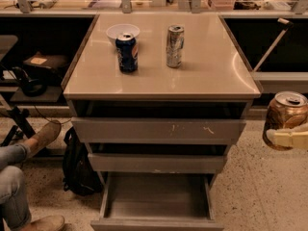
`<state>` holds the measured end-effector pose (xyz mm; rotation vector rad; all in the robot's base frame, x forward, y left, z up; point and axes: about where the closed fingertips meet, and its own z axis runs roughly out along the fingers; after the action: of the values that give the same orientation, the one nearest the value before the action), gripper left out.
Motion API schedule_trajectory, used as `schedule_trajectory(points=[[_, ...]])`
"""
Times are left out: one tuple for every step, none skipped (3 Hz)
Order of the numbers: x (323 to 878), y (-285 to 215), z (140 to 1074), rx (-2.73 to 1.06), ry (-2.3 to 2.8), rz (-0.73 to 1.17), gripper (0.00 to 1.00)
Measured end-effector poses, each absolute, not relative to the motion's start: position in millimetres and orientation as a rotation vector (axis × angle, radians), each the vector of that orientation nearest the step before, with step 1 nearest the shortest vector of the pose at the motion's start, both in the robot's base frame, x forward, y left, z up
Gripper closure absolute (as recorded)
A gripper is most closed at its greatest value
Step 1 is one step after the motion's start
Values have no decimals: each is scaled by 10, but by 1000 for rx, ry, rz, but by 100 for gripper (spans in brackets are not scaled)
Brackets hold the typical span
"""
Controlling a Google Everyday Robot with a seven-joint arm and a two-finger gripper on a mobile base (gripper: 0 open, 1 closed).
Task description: Place orange can into bottom drawer
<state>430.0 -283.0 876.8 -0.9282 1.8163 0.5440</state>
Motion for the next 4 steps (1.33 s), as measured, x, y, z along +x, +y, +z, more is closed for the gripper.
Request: schedule_trajectory(points=[[4273,-2799,8480,-901,1798,502,100],[4228,-2557,7620,-862,1755,501,100],[4520,-2384,6764,-800,1754,513,100],[5062,-2049,6096,-707,1784,558,100]])
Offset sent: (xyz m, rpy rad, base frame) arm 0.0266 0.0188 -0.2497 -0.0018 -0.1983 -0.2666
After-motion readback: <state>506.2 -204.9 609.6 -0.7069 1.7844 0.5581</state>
